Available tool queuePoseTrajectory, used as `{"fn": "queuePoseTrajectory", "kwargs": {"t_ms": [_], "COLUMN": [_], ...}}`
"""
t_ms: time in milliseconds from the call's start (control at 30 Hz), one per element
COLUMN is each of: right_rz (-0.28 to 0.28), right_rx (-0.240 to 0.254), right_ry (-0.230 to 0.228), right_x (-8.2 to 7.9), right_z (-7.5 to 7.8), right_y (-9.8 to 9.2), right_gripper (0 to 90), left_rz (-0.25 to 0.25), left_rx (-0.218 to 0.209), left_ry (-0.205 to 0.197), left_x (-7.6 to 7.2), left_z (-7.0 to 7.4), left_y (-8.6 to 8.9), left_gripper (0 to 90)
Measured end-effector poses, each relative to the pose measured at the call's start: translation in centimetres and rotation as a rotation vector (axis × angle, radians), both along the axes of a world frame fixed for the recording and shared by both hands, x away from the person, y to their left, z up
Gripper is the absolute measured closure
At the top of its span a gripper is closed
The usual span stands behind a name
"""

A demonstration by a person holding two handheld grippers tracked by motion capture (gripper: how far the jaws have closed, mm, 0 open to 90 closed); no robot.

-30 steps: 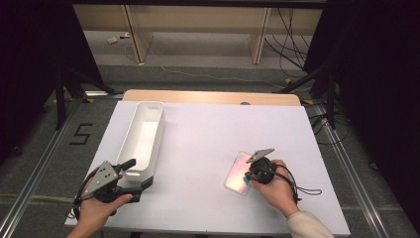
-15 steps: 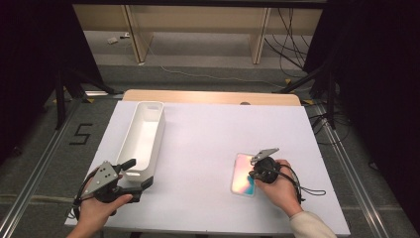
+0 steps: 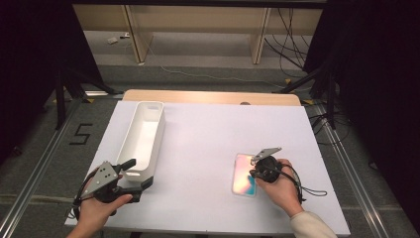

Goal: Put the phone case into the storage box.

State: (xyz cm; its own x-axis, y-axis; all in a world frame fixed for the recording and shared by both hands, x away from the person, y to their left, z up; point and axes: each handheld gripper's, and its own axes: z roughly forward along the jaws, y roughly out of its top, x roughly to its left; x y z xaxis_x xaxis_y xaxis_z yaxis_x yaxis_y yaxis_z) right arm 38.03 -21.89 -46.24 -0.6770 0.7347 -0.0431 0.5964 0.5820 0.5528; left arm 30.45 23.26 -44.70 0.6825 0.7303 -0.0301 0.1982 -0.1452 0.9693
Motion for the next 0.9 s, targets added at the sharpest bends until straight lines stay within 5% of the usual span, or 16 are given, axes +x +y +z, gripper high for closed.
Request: {"fn": "queuePoseTrajectory", "kwargs": {"t_ms": [100, 400, 667, 900], "right_rz": [-0.021, -0.012, 0.077, 0.099], "right_rx": [0.042, 0.046, 0.01, -0.067], "right_ry": [0.006, -0.013, -0.021, 0.052], "right_x": [-0.2, -0.6, -0.4, -0.7], "right_z": [0.5, 1.3, 1.7, 1.9], "right_y": [-0.3, -1.1, -1.4, -0.6], "right_gripper": [89.0, 77.8, 67.4, 61.1], "left_rz": [0.001, 0.001, 0.004, 0.002], "left_rx": [0.012, -0.003, 0.004, 0.002], "left_ry": [-0.007, 0.002, 0.001, -0.001], "left_x": [0.0, 0.0, 0.0, 0.0], "left_z": [0.1, 0.0, 0.0, 0.0], "left_y": [0.1, 0.0, 0.0, 0.0], "left_gripper": [14.4, 14.4, 14.4, 14.4]}}
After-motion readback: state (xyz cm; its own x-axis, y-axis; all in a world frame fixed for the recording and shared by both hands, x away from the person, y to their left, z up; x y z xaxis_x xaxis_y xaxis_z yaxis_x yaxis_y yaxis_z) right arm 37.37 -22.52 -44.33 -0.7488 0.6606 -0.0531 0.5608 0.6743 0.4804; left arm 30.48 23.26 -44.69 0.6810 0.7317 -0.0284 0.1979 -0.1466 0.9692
